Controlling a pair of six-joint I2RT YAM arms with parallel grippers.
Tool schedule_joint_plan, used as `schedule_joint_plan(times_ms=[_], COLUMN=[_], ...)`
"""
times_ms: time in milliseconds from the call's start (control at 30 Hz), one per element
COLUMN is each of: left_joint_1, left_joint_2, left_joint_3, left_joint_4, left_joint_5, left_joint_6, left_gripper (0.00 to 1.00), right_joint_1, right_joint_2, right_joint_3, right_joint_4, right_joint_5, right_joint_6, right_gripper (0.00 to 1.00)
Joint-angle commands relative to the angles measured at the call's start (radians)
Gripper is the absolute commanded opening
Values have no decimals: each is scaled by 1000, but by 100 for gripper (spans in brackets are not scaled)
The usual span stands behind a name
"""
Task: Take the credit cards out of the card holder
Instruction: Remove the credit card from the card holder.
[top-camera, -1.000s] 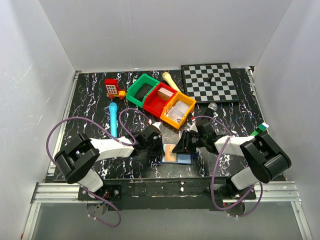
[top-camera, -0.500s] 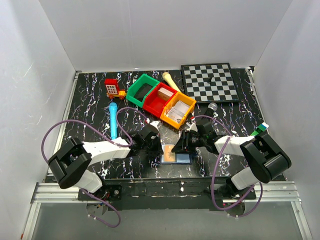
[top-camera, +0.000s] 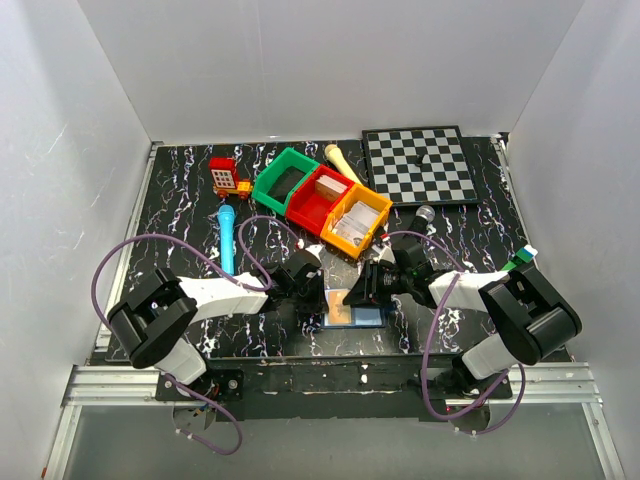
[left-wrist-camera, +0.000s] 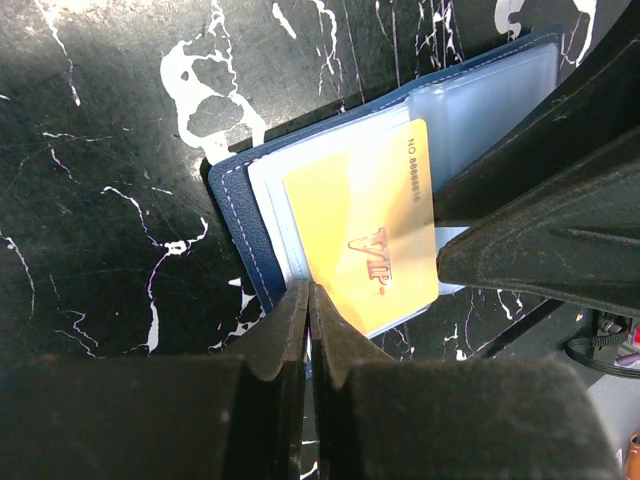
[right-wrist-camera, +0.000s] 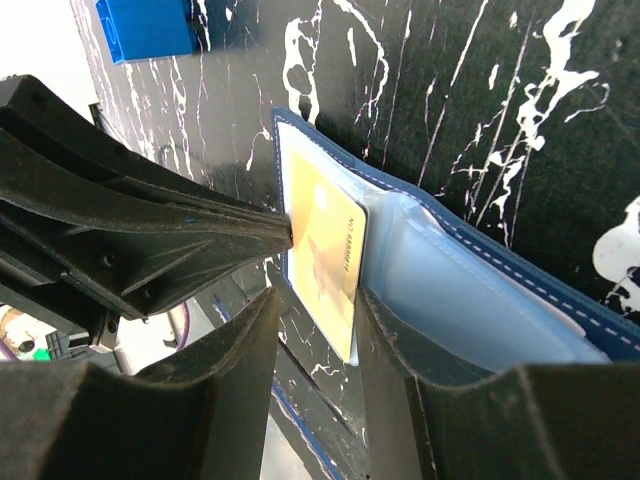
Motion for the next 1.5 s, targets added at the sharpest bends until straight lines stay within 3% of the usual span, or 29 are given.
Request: schedule_joint_plan(times_ms=[0, 300, 667, 1033, 1467], left_joint_1=[3, 3, 3, 3, 3], left_joint_2=[8, 13, 8, 9, 26], left_joint_3=[22, 6, -17, -18, -11], left_joint_4=[18, 23, 26, 26, 29], left_joint_5=[13, 4, -10, -13, -2], left_joint_6=[12, 9, 2, 1, 5], left_gripper=[0, 0, 0, 0, 0], right_joint_1=[-3, -3, -8, -8, -8], right_joint_2=[10, 19, 22, 2, -2], right_joint_3=[3, 2, 39, 62, 30], right_joint_4=[51, 70, -76, -195, -61], right_joint_5=[-28, -43, 15, 41, -49], right_joint_6=[6, 9, -16, -60, -46], right_gripper=[44, 44, 50, 49, 48])
